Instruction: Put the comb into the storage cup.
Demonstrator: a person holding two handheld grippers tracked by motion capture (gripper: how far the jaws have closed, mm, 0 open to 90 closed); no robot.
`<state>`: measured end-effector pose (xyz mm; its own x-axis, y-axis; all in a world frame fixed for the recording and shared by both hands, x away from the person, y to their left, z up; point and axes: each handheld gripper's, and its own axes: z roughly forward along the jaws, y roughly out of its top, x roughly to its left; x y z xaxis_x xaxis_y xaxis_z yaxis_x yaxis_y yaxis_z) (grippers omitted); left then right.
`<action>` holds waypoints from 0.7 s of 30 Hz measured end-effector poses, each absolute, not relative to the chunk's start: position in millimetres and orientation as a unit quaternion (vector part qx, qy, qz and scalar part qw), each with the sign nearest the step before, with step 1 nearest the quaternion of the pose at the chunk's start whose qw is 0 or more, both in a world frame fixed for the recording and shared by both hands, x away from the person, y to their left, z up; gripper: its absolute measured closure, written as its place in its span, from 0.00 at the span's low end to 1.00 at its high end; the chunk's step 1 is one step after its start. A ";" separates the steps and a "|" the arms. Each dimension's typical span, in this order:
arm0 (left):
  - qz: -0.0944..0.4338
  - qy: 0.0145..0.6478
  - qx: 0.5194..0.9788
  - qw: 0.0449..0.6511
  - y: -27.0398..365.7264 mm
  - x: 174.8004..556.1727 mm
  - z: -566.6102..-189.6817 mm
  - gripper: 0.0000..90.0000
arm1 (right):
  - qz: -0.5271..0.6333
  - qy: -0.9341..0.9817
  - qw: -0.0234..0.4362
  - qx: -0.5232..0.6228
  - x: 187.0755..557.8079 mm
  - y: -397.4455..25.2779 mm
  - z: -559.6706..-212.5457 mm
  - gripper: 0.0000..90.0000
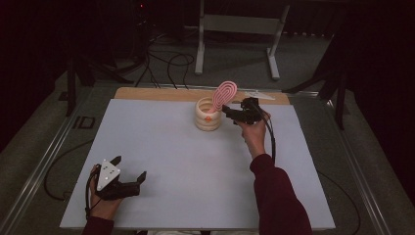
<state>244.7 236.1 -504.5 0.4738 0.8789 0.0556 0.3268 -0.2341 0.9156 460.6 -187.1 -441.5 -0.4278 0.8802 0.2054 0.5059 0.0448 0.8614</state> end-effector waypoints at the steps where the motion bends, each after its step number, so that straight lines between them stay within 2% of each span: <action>1: 0.301 0.415 0.726 0.459 236.1 244.7 -504.5 0.00 | 0.479 0.696 0.195 0.498 460.6 -187.1 -441.5 0.14; 6: 0.301 0.415 0.725 0.459 235.9 244.7 -504.5 0.00 | 0.469 0.706 0.202 0.490 456.9 -191.4 -439.9 0.10; 21: 0.301 0.415 0.726 0.458 235.6 244.9 -504.5 0.00 | 0.434 0.733 0.240 0.465 447.8 -196.5 -436.8 0.10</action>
<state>244.9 235.6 -504.5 0.4736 0.8789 0.0562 0.3270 -0.2348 0.9154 447.8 -196.5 -436.8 -0.4520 0.8905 0.0514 0.4737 0.1909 0.8597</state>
